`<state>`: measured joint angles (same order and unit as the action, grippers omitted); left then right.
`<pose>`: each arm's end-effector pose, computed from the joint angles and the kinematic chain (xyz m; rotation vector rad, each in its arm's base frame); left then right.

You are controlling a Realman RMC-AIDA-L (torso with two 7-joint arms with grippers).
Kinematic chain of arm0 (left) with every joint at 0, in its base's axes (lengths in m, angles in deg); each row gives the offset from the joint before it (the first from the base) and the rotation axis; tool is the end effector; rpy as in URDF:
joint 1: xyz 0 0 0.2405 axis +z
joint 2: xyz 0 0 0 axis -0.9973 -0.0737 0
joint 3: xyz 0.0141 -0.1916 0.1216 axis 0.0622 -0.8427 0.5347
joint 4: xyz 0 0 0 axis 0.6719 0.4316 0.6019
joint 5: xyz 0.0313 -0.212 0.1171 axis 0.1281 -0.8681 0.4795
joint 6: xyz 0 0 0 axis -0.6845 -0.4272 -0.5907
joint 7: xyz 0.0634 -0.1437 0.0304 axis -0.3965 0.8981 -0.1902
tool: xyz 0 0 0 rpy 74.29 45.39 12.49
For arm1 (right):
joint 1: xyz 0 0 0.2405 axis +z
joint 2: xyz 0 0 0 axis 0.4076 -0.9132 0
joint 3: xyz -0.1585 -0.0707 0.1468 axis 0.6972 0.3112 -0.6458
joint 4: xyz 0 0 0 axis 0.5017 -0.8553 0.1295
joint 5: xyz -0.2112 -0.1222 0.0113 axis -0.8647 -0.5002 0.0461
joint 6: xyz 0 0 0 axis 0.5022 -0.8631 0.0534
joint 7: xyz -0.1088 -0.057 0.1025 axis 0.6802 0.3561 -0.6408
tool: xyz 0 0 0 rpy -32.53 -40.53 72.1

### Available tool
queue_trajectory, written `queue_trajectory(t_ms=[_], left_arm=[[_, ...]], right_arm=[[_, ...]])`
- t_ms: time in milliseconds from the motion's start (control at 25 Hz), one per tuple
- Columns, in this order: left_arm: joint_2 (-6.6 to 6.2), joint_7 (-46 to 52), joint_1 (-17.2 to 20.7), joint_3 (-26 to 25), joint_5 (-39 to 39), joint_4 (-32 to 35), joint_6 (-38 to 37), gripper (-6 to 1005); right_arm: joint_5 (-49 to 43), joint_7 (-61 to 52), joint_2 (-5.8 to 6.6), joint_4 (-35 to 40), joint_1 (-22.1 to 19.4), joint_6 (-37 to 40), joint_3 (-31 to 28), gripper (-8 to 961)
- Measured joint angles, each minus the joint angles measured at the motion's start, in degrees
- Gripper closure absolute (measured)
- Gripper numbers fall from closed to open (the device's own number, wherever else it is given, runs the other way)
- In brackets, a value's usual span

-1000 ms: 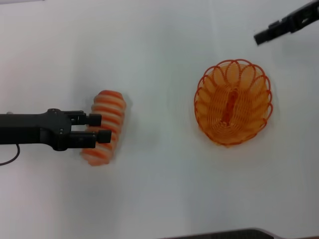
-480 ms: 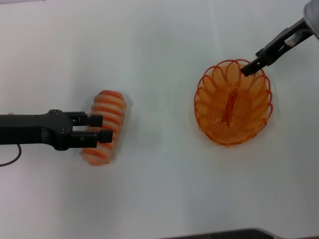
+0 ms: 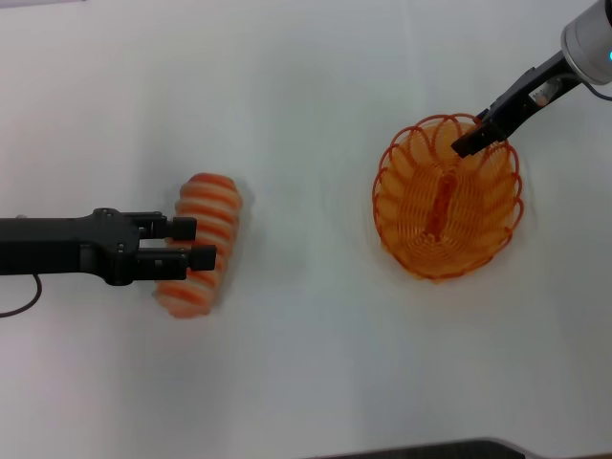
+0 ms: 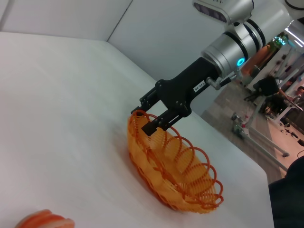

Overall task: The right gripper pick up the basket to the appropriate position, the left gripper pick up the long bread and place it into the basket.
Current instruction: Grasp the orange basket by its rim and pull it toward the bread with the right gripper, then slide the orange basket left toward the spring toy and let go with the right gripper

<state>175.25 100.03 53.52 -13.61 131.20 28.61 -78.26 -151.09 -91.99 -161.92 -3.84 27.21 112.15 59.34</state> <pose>-0.2683 0.3112 -0.0032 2.8486 1.0845 0.6352 0.2512 0.4334 0.0172 -2.5979 0.9747 -0.4351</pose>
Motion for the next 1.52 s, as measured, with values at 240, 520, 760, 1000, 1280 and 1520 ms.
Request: queue_trajectory(t_ms=[240,520,760,1000,1280,1520], left_arm=[[0.02,0.0,0.0,0.0,0.0,0.0,0.1,277],[0.1,0.0,0.3,0.0,0.0,0.0,0.1,277],[0.11,0.0,0.4,0.0,0.0,0.0,0.2,276],[-0.05,-0.3,0.2,0.0,0.1,0.0,0.3,276],[-0.34,-0.4,-0.3,-1.1,0.0,0.2,1.0,276],[-0.6,-0.4,-0.9,-1.5,-0.1,0.2,1.8,277]], right_arm=[[0.1,0.2,-0.01,-0.4,-0.3,0.4,0.0,470],[1.1,0.3,0.14,-0.9,-0.9,0.9,-1.6,671],[3.8,0.1,0.88,-0.2,-2.3,4.7,-6.1,801],[11.4,-1.1,1.93,0.0,-6.6,8.2,-13.8,868],[23.2,-3.6,-0.85,0.0,-14.1,7.4,-16.4,876],[31.5,-3.7,-4.83,-1.0,-19.5,4.3,-18.5,876]])
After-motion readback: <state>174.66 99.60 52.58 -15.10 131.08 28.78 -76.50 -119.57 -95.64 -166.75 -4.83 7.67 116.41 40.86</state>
